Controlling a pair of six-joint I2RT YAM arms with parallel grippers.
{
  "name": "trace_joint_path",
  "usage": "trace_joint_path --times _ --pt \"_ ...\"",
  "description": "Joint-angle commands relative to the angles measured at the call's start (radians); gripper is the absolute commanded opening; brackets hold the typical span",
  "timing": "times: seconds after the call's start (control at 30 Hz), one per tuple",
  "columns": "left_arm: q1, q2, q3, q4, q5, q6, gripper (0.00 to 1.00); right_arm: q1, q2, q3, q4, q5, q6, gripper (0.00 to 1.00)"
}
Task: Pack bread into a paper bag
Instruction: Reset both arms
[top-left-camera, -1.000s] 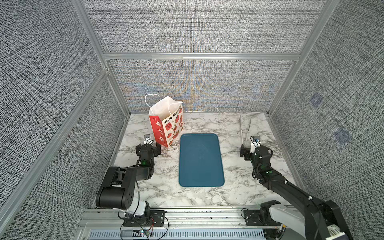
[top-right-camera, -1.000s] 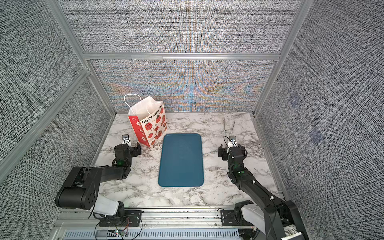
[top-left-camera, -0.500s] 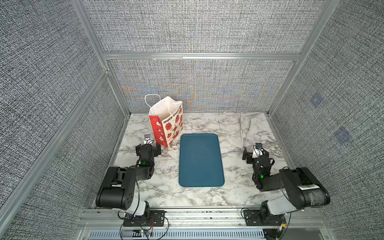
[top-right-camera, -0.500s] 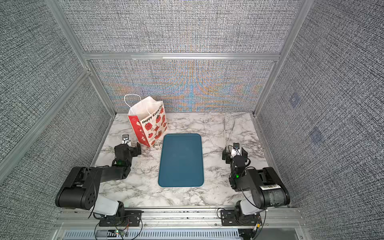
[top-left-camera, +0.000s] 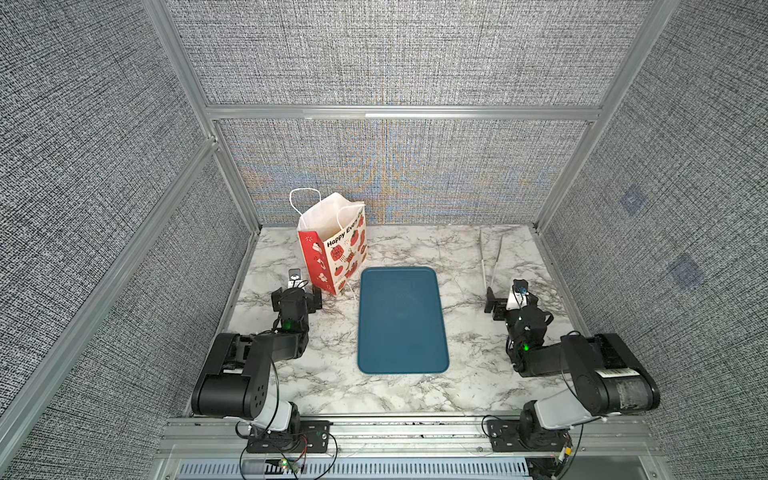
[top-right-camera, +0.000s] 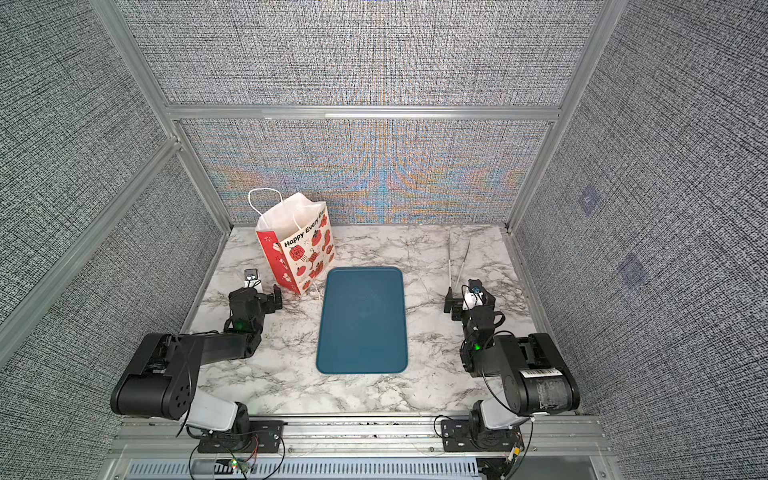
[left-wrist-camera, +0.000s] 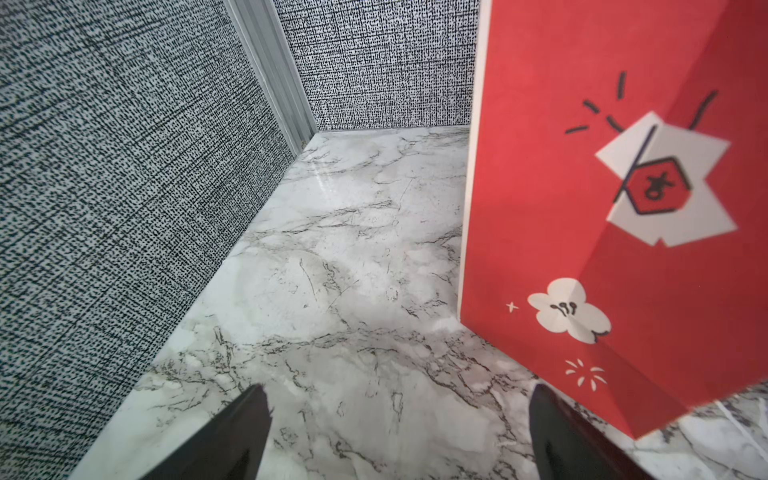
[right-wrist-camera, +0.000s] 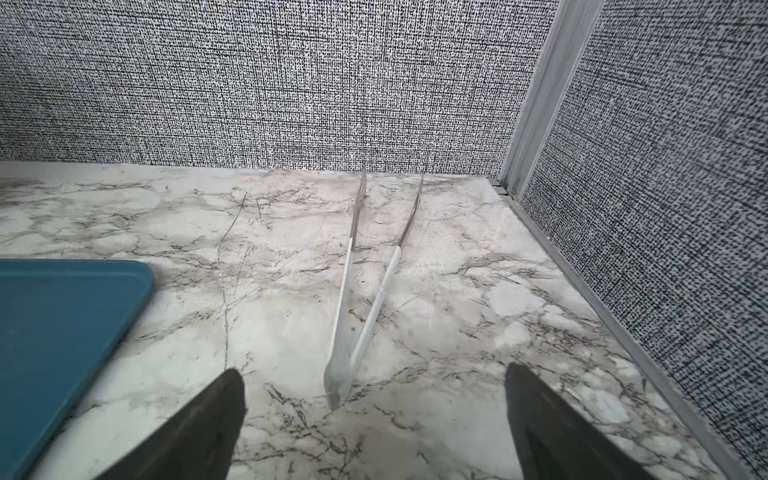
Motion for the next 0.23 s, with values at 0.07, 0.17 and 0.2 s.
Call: trace_joint_path --times 0.07,0.17,0.2 --pt "0.003 0.002 0.007 0.006 0.014 -0.007 0.99 -0.011 0.0 0.01 0.008 -0.033 0.012 0.99" --pt "0.005 -0.005 0.001 0.009 0.018 -0.007 0.99 -0.016 0.001 0.012 0.005 -0.041 0.014 0.99" --pt "0.004 -0.004 0.0 0.009 0.018 -0.007 0.99 -0.016 0.0 0.012 0.005 -0.041 0.014 0.99"
